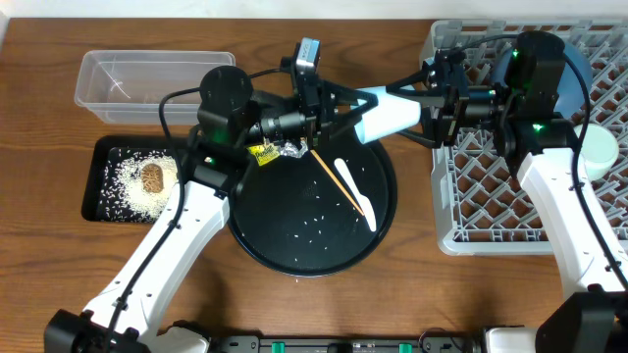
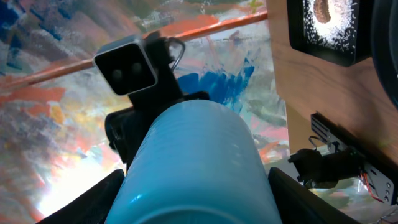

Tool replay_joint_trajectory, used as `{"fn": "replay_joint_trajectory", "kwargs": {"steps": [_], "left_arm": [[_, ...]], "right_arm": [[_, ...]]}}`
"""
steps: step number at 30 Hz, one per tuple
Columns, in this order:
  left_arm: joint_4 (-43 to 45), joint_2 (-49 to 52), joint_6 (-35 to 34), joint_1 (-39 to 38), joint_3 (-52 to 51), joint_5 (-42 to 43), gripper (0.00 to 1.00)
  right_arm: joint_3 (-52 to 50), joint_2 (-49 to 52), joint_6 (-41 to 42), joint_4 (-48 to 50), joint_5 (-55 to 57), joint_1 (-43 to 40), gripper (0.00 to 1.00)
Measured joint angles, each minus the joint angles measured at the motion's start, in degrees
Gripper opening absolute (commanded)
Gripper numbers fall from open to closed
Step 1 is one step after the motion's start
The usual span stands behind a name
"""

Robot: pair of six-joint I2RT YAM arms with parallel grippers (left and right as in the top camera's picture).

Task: Sort waste into correct bins and load items into the dishwasher rack
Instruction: 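Open the left gripper and carry the blue cup right over the rack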

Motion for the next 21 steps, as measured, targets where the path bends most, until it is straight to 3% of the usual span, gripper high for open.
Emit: {"fn": "replay_joint_trajectory", "kwargs": {"steps": [1,2,15,21], "left_arm": [[-0.13,0.07,0.17,0.0,0.0,0.0,0.65],[-0.2,0.11,0.15,0.0,0.0,0.02,0.69],[-0.22,0.22,2.01,0.52,0.0,1.38,0.71],[-0.28,0.22,2.82,2.71,0.0,3.26,0.71]], "right_arm": [[0.0,0.0,0.0,0.0,-0.02,0.0,0.63],[0.0,0.0,0.0,0.0,-0.04,0.0,0.63],[0.0,0.0,0.02,5.79,1.05,-0.57,0.62],[0.0,0.0,0.09,7.39,1.73,-4.57,0.54]]}}
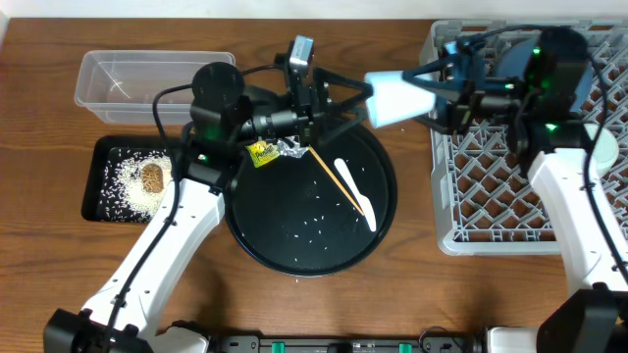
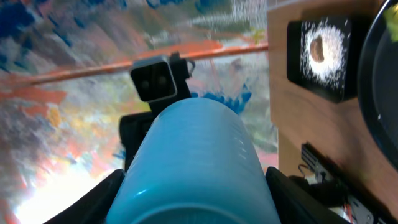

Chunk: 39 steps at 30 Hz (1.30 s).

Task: Sort waste into correct bins and load items into the dishwasher rack
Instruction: 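Open the left gripper and carry the blue cup right over the rack, then lower the light blue cup into the rack beside the pink cup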

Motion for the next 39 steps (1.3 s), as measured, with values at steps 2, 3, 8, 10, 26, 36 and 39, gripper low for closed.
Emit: {"fn": "replay_joint_trajectory", "kwargs": {"steps": [2,3,8,10,26,36,39], "left_arm": [[-0.15,0.0,0.52,0.72,0.0,0.35,0.72],[-0.44,0.0,0.98,0.96,0.0,0.46,0.71],[-7.26,0.0,4.63,2.21,0.0,1.46,0.71],[-11.45,0.0,6.97,2.49,0.0,1.51,0.71],[-23.52,0.0,20.33,2.62,0.0,1.64,0.71],[-23.54,0.0,20.59,2.62,0.0,1.64,0.71],[-23.58,0.0,20.61,2.62,0.0,1.62,0.71]], "right_arm": [[0.0,0.0,0.07,1.31,0.11,-1.36,0.54],[0.0,0.0,0.09,1.9,0.11,-2.01,0.54],[0.0,0.0,0.11,4.74,0.04,-5.01,0.55],[0.0,0.0,0.13,6.21,-0.02,-6.84,0.58],[0.0,0.0,-0.48,16.39,-3.02,-23.17,0.58],[0.0,1.2,-5.03,16.63,-3.54,-24.68,0.56],[0.0,3.06,-6.4,16.59,-3.58,-24.68,0.55]]}}
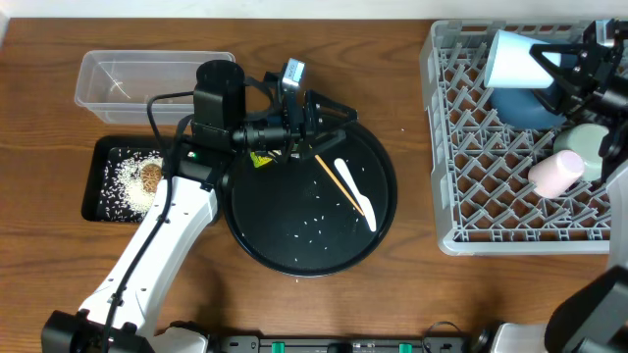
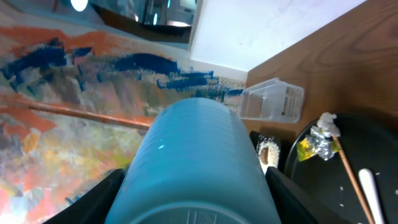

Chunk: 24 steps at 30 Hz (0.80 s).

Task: Sort waste into correct bins and load items into the dishwasher rack
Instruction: 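Lower the light blue cup into the rack beside the pink cup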

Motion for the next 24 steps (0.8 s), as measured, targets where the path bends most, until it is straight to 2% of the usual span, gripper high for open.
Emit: {"fn": "replay_joint_trajectory", "kwargs": {"steps": [18,21,24], "left_arm": [[-2.14,0.0,0.2,0.0,0.0,-0.15,0.71],[-2.69,0.0,0.63,0.0,0.0,-0.17,0.71],[-2.69,0.0,1.44,0.0,0.0,-0.44,0.71]], "right_arm": [[-0.04,2.21,-1.11,4.46,4.0,0.0,0.57],[0.02,2.21,-3.37,0.42,5.62,0.0,0.57],[0.07,2.21,-8.11,-8.68,8.15,0.0,0.58]]}}
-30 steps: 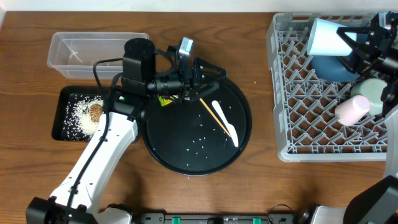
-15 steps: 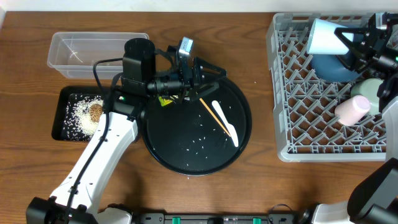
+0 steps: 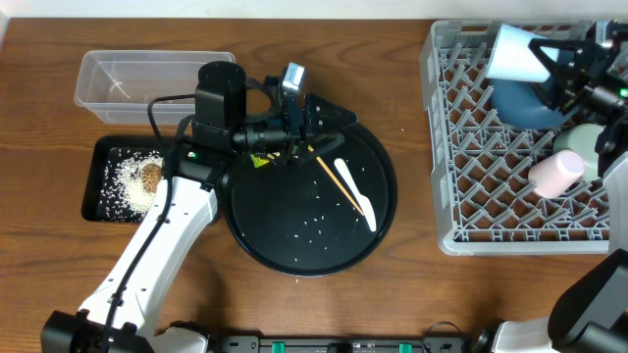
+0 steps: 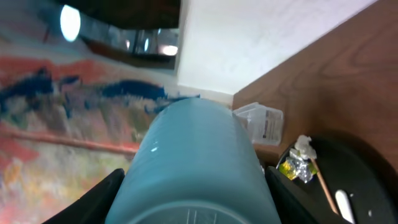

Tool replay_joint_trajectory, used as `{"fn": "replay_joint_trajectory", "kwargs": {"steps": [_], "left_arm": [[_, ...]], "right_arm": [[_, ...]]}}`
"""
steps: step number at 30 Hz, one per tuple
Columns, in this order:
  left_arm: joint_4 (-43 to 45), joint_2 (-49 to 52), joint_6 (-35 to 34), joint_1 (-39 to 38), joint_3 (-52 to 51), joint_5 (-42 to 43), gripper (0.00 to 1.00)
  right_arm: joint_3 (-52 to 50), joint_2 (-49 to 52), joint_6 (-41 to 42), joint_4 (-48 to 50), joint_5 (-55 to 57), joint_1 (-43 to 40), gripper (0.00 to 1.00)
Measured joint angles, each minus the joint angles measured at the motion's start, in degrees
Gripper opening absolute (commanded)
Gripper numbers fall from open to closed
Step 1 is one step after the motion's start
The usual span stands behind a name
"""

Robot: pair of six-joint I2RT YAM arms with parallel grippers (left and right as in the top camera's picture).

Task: Sort waste into correct bins and load items into the dishwasher rack
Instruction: 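Lower the light blue cup into the rack beside the pink cup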

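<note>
A light blue cup [image 3: 510, 53] [image 4: 198, 162] lies tilted in my right gripper [image 3: 551, 65] [image 4: 196, 202], which is shut on it above the back of the grey dishwasher rack [image 3: 491, 196]. My left gripper [image 3: 332, 129] stands open over the back left of the round black tray [image 3: 294, 245]. Under it a crumpled yellow and silver wrapper [image 3: 261, 158] [image 4: 296, 164] is partly hidden. A wooden chopstick [image 3: 339, 184] and a white utensil [image 3: 357, 196] lie on the tray among scattered rice grains.
The rack holds a blue bowl [image 3: 530, 106], a pink cup [image 3: 553, 173] and a pale cup [image 3: 589, 143]. A clear plastic bin [image 3: 147, 80] sits at the back left. In front of it lies a black tray [image 3: 106, 157] with rice and a brown lump.
My right gripper has tilted a little with the blue cup, still over the back of the rack. The left gripper has hardly moved.
My right gripper held the blue cup over the round tray's right rim, close to the left gripper. Then it was at the rack's left edge, then over the rack's back, where it stays. The left gripper stayed open over the wrapper, shifting slightly.
</note>
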Motion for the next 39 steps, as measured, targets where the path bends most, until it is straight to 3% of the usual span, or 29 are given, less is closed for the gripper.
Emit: {"fn": "replay_joint_trajectory", "kwargs": {"steps": [8,15,20,32,39], "left_arm": [[-0.02,0.0,0.48,0.0,0.0,-0.35,0.71],[-0.07,0.0,1.55,0.0,0.0,-0.35,0.71],[-0.07,0.0,1.81,0.0,0.0,-0.35,0.71],[-2.71,0.0,2.91,0.0,0.0,-0.35,0.71],[-3.93,0.0,4.39,0.0,0.0,-0.72,0.71]], "right_arm": [[-0.11,0.0,-22.27,-34.01,16.48,0.24,0.6],[0.0,0.0,-38.45,-47.3,32.7,-0.02,0.61],[3.45,0.0,-45.11,-57.64,42.6,-0.9,0.61],[28.35,-0.76,-52.96,-80.76,60.72,-0.44,0.63],[29.81,-2.78,-53.68,-86.84,70.51,2.23,0.64]]}}
